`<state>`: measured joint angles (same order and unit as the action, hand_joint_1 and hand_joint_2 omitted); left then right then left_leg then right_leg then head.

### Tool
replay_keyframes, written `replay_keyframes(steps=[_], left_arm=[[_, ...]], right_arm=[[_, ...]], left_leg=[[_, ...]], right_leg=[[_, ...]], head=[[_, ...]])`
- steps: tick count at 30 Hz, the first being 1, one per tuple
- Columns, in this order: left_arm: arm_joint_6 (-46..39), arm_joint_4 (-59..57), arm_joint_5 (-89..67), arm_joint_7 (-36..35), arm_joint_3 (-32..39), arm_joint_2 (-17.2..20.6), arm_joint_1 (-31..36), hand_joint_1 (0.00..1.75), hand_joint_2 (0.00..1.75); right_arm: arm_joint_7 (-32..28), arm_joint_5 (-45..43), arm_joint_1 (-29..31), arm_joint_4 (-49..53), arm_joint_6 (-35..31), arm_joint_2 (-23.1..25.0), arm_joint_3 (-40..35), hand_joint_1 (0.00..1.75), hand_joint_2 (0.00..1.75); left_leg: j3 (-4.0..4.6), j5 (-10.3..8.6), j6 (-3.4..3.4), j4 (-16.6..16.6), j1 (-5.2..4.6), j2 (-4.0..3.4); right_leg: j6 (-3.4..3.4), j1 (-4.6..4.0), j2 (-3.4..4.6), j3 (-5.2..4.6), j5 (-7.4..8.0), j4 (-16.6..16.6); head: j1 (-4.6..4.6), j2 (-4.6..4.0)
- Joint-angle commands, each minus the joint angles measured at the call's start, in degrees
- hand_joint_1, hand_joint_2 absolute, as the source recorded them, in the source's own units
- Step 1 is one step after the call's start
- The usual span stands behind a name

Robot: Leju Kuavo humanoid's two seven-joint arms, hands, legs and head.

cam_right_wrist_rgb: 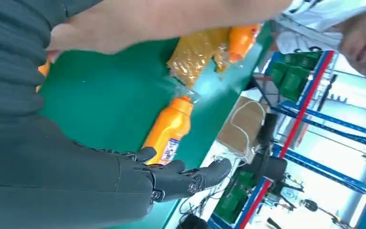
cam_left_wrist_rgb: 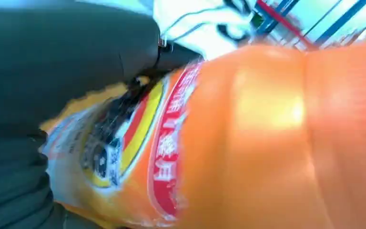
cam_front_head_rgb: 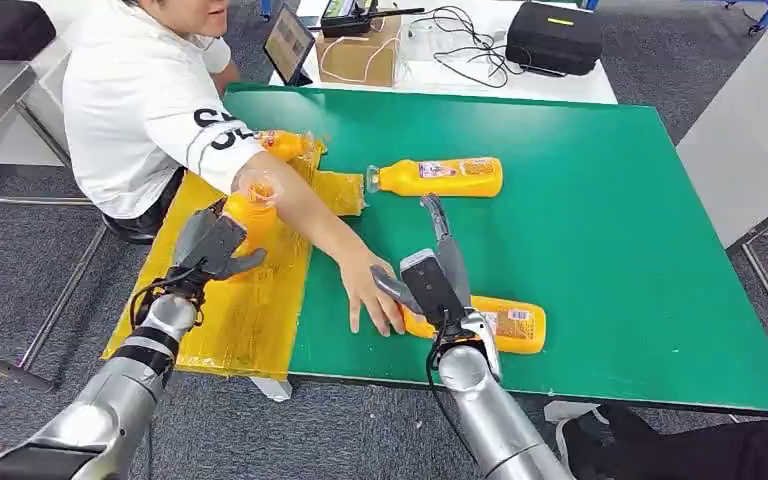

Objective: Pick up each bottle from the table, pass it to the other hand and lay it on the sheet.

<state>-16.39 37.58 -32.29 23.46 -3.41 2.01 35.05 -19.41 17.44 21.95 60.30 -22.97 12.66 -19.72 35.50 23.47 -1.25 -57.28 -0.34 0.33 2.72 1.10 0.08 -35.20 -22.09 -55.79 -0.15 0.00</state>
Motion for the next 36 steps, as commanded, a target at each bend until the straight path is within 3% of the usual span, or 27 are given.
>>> replay_keyframes(steps=[1,5,7,11,18,23,25,36], left_arm=[[-0.6,-18.42,-16.3,-4.41,-11.52,8.0,8.64,1.75,1.75],[0.45,-18.35,-21.39,-3.59,-13.37,9.29,7.99,1.75,1.75],[-1.5,-19.15,-31.35,-9.04,-20.65,10.45,8.72,1.75,1.75],[3.31,-21.04,-38.43,-11.45,-26.15,10.4,10.88,1.75,1.75],[6.84,-22.28,-44.45,-14.41,-30.93,10.72,12.2,1.75,1.75],[5.97,-22.25,-44.51,-12.29,-31.08,9.7,10.57,1.75,1.75],[4.82,-21.8,-42.29,-11.17,-28.82,8.17,9.55,0.0,1.75],[2.4,-19.93,-37.22,-6.71,-24.14,7.49,8.15,0.0,1.75]], right_arm=[[-0.28,-0.54,2.6,-1.05,1.93,-0.69,0.54,0.0,1.75],[-0.65,-0.75,3.47,-2.43,2.77,-0.68,0.26,0.0,1.75],[-0.67,-0.76,3.39,-2.26,3.27,-0.79,0.12,0.0,1.75],[-0.38,-0.33,3.56,-2.13,4.07,-0.85,-0.12,0.0,1.75],[0.02,0.44,4.3,-3.24,5.21,-0.54,-0.6,0.0,1.75],[0.77,1.54,4.47,-3.95,5.8,-0.78,-1.1,0.0,1.75],[1.55,2.27,4.72,-4.97,6.65,-1.08,-1.13,0.0,1.75],[3.66,5.75,5.22,-7.85,7.3,-2.09,-1.59,0.0,1.75]], left_leg=[[-0.23,0.1,0.09,-0.02,0.09,-0.08],[-0.24,0.12,0.1,-0.02,0.09,-0.27],[-0.32,0.13,0.12,-0.01,0.1,-0.17],[-0.17,0.11,0.09,-0.08,0.11,-0.13],[-0.16,0.06,0.07,-0.01,0.07,-0.01],[-0.28,0.07,0.1,0.04,0.07,-0.05],[-0.27,0.02,0.05,0.08,0.0,0.03],[-0.36,0.02,0.07,0.07,0.03,0.09]], right_leg=[[-0.12,-0.09,0.08,0.23,-0.07,0.0],[-0.13,-0.09,0.3,0.19,-0.04,-0.02],[-0.15,-0.1,0.17,0.29,-0.09,-0.02],[-0.13,-0.12,0.15,0.17,-0.06,-0.06],[-0.11,-0.06,0.14,0.21,-0.01,-0.02],[-0.13,-0.07,0.15,0.29,-0.02,0.02],[-0.07,0.0,0.09,0.29,-0.01,0.01],[-0.11,-0.02,0.04,0.42,-0.03,0.04]], head=[[0.02,0.0],[0.0,0.0],[0.0,0.0],[0.02,0.0],[0.02,0.0],[0.02,0.0],[0.0,0.0],[0.0,0.02]])
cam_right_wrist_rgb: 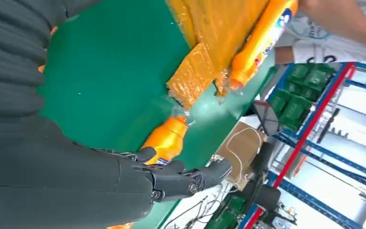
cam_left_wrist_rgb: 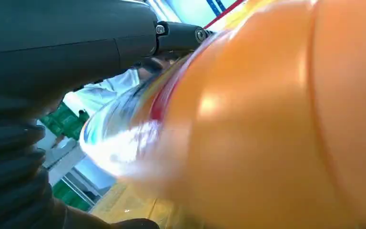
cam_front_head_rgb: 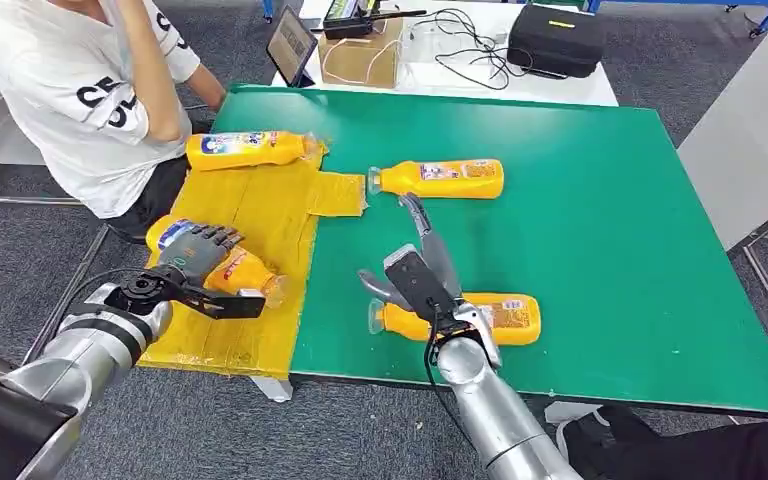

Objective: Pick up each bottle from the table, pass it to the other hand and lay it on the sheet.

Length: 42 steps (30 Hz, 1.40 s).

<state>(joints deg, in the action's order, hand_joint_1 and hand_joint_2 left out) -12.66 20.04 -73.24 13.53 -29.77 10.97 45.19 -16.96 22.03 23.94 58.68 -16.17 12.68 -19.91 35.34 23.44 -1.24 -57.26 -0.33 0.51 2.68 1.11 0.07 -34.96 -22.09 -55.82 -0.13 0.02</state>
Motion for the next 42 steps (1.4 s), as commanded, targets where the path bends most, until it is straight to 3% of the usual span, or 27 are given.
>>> replay_keyframes(steps=[1,11,18,25,33,37,42], left_arm=[[-2.23,-1.86,4.67,4.15,3.05,-1.57,-2.42,0.0,1.75],[-3.15,-1.05,6.51,5.82,4.61,-1.72,-3.4,0.0,1.75],[-6.45,6.45,21.57,14.81,18.36,-2.63,-10.61,0.0,1.75],[-1.5,18.39,34.68,23.15,29.9,-4.46,-18.87,0.0,1.75],[7.33,22.6,44.71,20.93,37.28,-9.42,-18.22,0.0,1.75],[13.13,25.43,48.43,20.73,37.04,-11.37,-18.61,0.0,1.75],[14.57,27.29,50.03,20.37,36.45,-12.18,-19.3,0.0,1.75]], right_arm=[[1.5,1.73,3.14,-6.24,0.47,-2.34,-1.58,0.0,1.75],[2.15,2.78,3.14,-6.53,0.84,-2.81,-1.98,0.0,1.75],[6.12,11.74,-0.43,-5.17,-1.67,-6.6,-4.14,0.0,1.75],[11.09,21.0,-3.67,-0.49,-0.45,-12.21,-3.75,0.0,1.75],[16.42,28.57,-6.26,0.74,1.52,-16.04,-1.91,0.0,1.75],[18.7,31.97,-7.52,2.71,3.83,-18.01,-0.51,0.0,1.75],[19.4,33.4,-8.43,3.94,5.41,-19.12,0.7,0.0,1.75]], left_leg=[[-0.15,0.02,0.03,0.05,0.01,-0.05],[-0.23,0.06,0.05,0.01,0.04,-0.04],[-0.27,0.03,0.02,0.1,0.02,0.01],[-0.13,0.04,0.0,0.05,-0.03,0.03],[0.03,0.06,0.03,-0.04,0.02,0.19],[0.07,0.05,0.0,-0.03,-0.02,0.19],[0.0,0.11,0.03,-0.04,-0.01,0.14]], right_leg=[[-0.05,-0.02,0.03,0.15,-0.02,0.06],[-0.1,-0.06,-0.02,0.24,-0.06,0.05],[-0.06,-0.03,-0.07,0.29,-0.05,0.14],[-0.02,0.01,-0.12,0.13,-0.06,0.1],[-0.06,-0.05,-0.3,0.02,-0.11,0.09],[-0.03,-0.01,-0.28,-0.02,-0.09,0.09],[-0.04,-0.03,-0.24,0.05,-0.12,0.09]], head=[[0.0,-0.02],[-0.02,-0.02],[-0.02,-0.02],[0.0,0.0],[0.0,-0.02],[-0.02,0.0],[-0.02,0.0]])
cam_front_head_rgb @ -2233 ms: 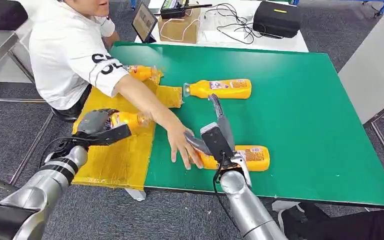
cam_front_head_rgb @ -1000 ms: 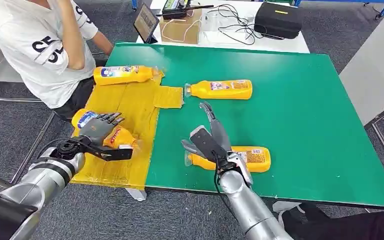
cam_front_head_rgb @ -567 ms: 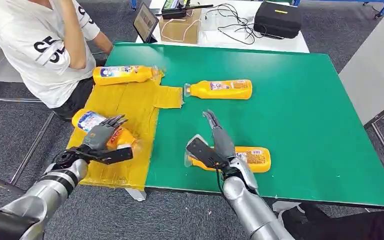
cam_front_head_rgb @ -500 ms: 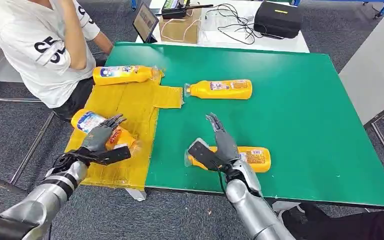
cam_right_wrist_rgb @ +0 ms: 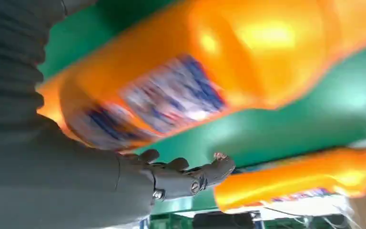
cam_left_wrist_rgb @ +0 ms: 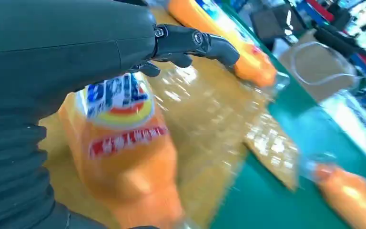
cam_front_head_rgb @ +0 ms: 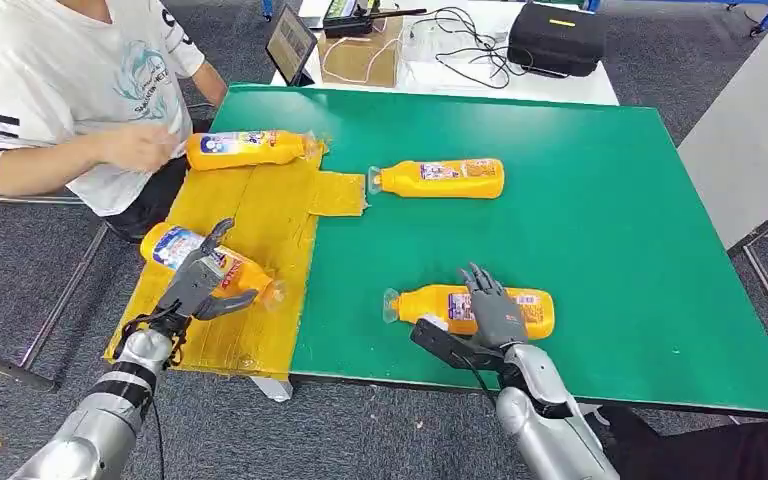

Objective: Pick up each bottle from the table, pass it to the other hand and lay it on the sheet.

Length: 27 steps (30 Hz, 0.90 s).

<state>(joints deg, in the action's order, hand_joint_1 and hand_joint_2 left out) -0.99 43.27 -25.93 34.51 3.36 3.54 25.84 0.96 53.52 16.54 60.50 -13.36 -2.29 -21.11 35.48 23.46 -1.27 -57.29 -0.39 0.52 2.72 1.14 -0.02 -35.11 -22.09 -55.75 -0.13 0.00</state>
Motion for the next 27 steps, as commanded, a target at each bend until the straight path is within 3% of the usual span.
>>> replay_keyframes(steps=[1,22,23,24,25,27], left_arm=[[3.29,4.37,3.2,-0.63,3.13,-4.83,-0.05,0.0,1.75],[6.48,5.64,7.41,-1.41,1.42,-6.11,0.17,0.0,1.75],[7.22,5.22,7.94,-1.55,1.33,-6.22,0.31,0.0,1.75],[7.41,4.98,8.24,-1.58,1.39,-6.29,0.29,0.0,1.75],[7.63,4.62,8.44,-1.45,1.27,-6.35,0.41,0.0,1.75],[7.56,4.16,8.48,-1.39,1.03,-6.36,0.61,0.0,1.75]], right_arm=[[1.81,2.57,-1.2,2.4,3.22,-4.33,2.04,0.0,1.75],[4.95,6.22,-0.28,2.1,9.68,-9.46,3.75,0.0,1.75],[4.7,6.01,-0.19,1.33,10.48,-9.58,3.59,0.23,1.75],[4.39,5.76,-0.48,0.9,10.78,-9.58,3.62,1.4,1.75],[3.49,5.42,-0.48,0.16,11.14,-9.44,3.41,1.68,1.75],[2.79,5.0,-0.16,-1.14,11.17,-8.91,3.31,1.69,1.75]], left_leg=[[-0.07,0.05,0.05,0.01,0.03,0.11],[-0.11,0.07,0.06,-0.01,0.05,0.04],[-0.17,0.12,0.08,-0.05,0.07,0.04],[-0.16,0.11,0.08,-0.03,0.07,0.02],[-0.1,0.06,0.05,0.0,0.05,0.02],[-0.17,0.09,0.08,-0.01,0.08,0.04]], right_leg=[[-0.06,-0.04,-0.14,0.13,-0.08,0.02],[-0.07,-0.06,-0.05,0.16,-0.06,0.02],[-0.1,-0.08,-0.06,0.22,-0.11,0.0],[-0.09,-0.09,-0.05,0.21,-0.09,0.01],[-0.06,-0.06,-0.05,0.14,-0.05,0.03],[-0.09,-0.1,-0.08,0.24,-0.08,0.05]], head=[[-0.02,0.0],[-0.02,0.0],[-0.04,0.0],[-0.02,0.0],[-0.02,0.0],[-0.02,0.0]])
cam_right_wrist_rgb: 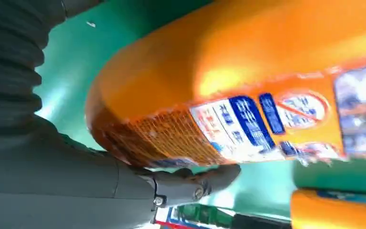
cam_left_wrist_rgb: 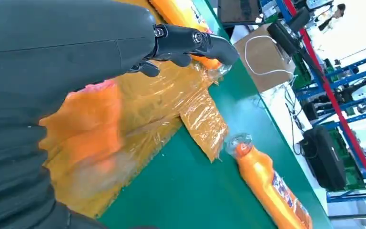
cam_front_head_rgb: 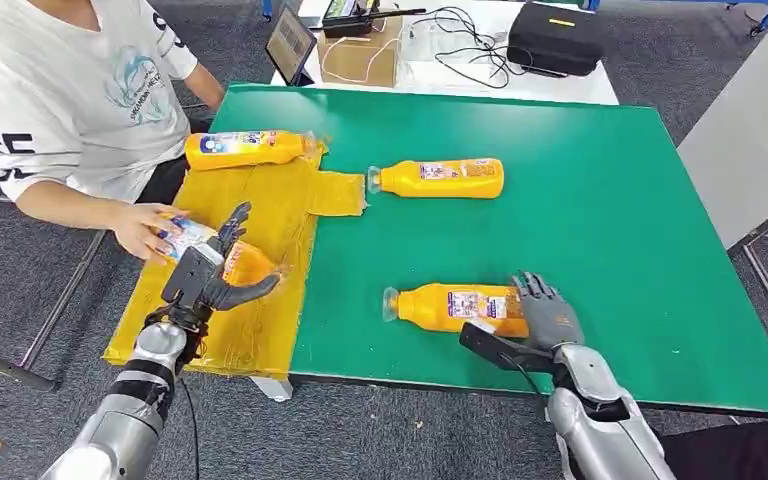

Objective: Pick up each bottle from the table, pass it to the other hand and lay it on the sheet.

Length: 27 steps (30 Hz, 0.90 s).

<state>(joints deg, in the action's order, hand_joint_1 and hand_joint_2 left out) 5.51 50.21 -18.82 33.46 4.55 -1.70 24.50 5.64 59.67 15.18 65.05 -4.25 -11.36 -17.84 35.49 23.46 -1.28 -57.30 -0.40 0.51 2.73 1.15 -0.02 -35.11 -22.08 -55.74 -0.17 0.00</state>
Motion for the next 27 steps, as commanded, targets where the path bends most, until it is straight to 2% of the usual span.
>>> replay_keyframes(steps=[1,9,14,17,21,24,27], left_arm=[[1.11,-2.85,1.37,-0.28,-0.25,-1.15,2.06,0.0,1.75],[1.65,-7.66,2.64,0.62,-2.29,-0.76,5.54,0.0,1.75],[1.37,-8.26,2.63,0.7,-2.53,-0.68,5.93,0.0,1.75],[2.2,-8.96,4.34,0.33,-2.23,-1.09,6.59,0.0,1.75],[2.81,-9.29,7.49,-2.22,-2.08,-2.56,6.72,0.0,1.75],[2.45,-10.15,8.67,-3.8,-2.86,-3.37,7.19,0.0,1.75],[3.62,-11.09,12.0,-5.87,-3.61,-3.91,7.6,0.0,1.75]], right_arm=[[-1.88,-1.14,1.3,-6.25,2.14,0.41,-0.15,1.71,1.75],[-10.02,-11.62,6.98,-17.86,4.88,2.94,-2.08,1.75,1.75],[-10.69,-12.79,7.2,-18.18,4.41,3.29,-2.08,1.75,1.75],[-13.71,-17.91,6.37,-16.34,1.31,5.95,0.28,1.75,1.75],[-17.27,-25.65,3.66,-10.01,-5.71,13.25,4.82,1.75,1.75],[-18.7,-28.88,3.94,-9.02,-10.61,17.27,5.79,1.75,1.75],[-20.28,-32.96,4.64,-10.01,-12.33,19.02,5.29,1.75,1.75]], left_leg=[[-0.1,0.03,0.06,0.02,0.07,0.06],[-0.22,0.04,0.07,0.02,0.11,-0.06],[-0.38,0.06,0.13,0.04,0.16,-0.19],[-0.53,0.13,0.18,0.0,0.21,-0.32],[-0.55,0.09,0.19,0.04,0.28,-0.45],[-0.4,0.07,0.15,0.01,0.19,-0.45],[-0.27,0.04,0.17,-0.02,0.2,-0.31]], right_leg=[[-0.07,-0.07,-0.07,0.14,-0.04,0.05],[-0.1,-0.12,-0.03,0.24,-0.02,0.08],[-0.16,-0.17,0.05,0.36,-0.03,0.09],[-0.22,-0.24,0.2,0.45,-0.05,0.06],[-0.37,-0.34,0.35,0.41,0.09,0.09],[-0.32,-0.26,0.37,0.21,0.09,-0.01],[-0.29,-0.25,0.32,0.12,0.07,-0.07]], head=[[0.0,0.0],[0.02,0.02],[0.02,0.0],[0.02,0.0],[0.04,0.0],[0.02,0.0],[0.0,0.0]])
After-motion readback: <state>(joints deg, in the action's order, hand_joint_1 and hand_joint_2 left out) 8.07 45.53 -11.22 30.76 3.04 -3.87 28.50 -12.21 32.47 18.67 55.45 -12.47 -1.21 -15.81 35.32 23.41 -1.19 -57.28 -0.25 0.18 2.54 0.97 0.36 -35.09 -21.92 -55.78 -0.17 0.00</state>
